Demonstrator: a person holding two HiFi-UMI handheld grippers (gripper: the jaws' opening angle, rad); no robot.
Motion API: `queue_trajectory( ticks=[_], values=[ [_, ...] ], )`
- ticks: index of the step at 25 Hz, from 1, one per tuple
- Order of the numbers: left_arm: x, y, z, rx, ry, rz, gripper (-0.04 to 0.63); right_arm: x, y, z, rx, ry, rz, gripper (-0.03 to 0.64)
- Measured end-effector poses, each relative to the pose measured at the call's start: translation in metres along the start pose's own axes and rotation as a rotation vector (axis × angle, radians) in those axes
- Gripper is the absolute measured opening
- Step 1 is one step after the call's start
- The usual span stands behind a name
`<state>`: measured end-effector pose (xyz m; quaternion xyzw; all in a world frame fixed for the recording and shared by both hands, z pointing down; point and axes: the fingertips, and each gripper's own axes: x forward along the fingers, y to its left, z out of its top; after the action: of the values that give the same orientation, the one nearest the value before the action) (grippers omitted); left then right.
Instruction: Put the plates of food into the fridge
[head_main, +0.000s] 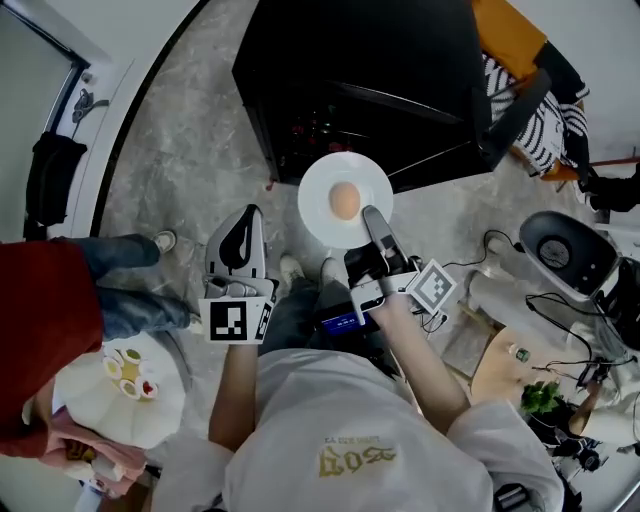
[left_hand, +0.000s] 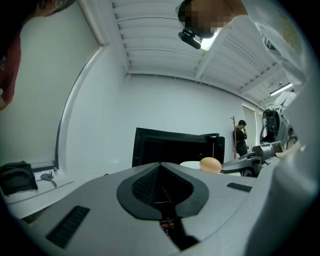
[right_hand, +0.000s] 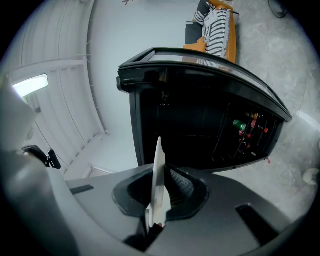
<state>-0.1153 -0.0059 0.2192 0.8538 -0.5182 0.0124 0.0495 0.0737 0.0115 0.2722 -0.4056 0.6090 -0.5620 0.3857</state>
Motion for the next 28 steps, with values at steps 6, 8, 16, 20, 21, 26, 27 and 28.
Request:
queue_trajectory(
  ticks=[6, 8, 16, 20, 21, 26, 27, 28],
  values=[
    [0.016, 0.005, -0.007, 0.002, 0.007, 0.021, 0.006, 0.018, -0.011, 0.004, 0.000, 0.034, -0.006, 0.031],
    [0.015, 0.002, -0.009, 0.001, 0.009, 0.029, 0.006, 0.017, -0.011, 0.004, -0.007, 0.048, -0.001, 0.031],
    [0.019, 0.000, -0.029, 0.007, 0.019, 0.045, 0.006, 0.023, -0.028, 0.010, -0.018, 0.076, 0.007, 0.031],
    [0.017, 0.003, -0.048, 0.012, 0.034, 0.056, 0.006, 0.028, -0.044, 0.007, -0.021, 0.094, 0.006, 0.031],
    [0.017, 0.003, -0.052, 0.013, 0.036, 0.061, 0.006, 0.028, -0.048, 0.007, -0.022, 0.099, 0.007, 0.031],
    [0.020, -0.002, -0.068, 0.015, 0.046, 0.082, 0.006, 0.028, -0.064, 0.010, -0.018, 0.126, 0.006, 0.031],
    [0.022, -0.001, -0.071, 0.015, 0.049, 0.085, 0.006, 0.031, -0.067, 0.009, -0.017, 0.132, 0.003, 0.031],
    [0.024, 0.001, -0.074, 0.014, 0.051, 0.088, 0.006, 0.034, -0.071, 0.007, -0.016, 0.138, -0.001, 0.031]
  ],
)
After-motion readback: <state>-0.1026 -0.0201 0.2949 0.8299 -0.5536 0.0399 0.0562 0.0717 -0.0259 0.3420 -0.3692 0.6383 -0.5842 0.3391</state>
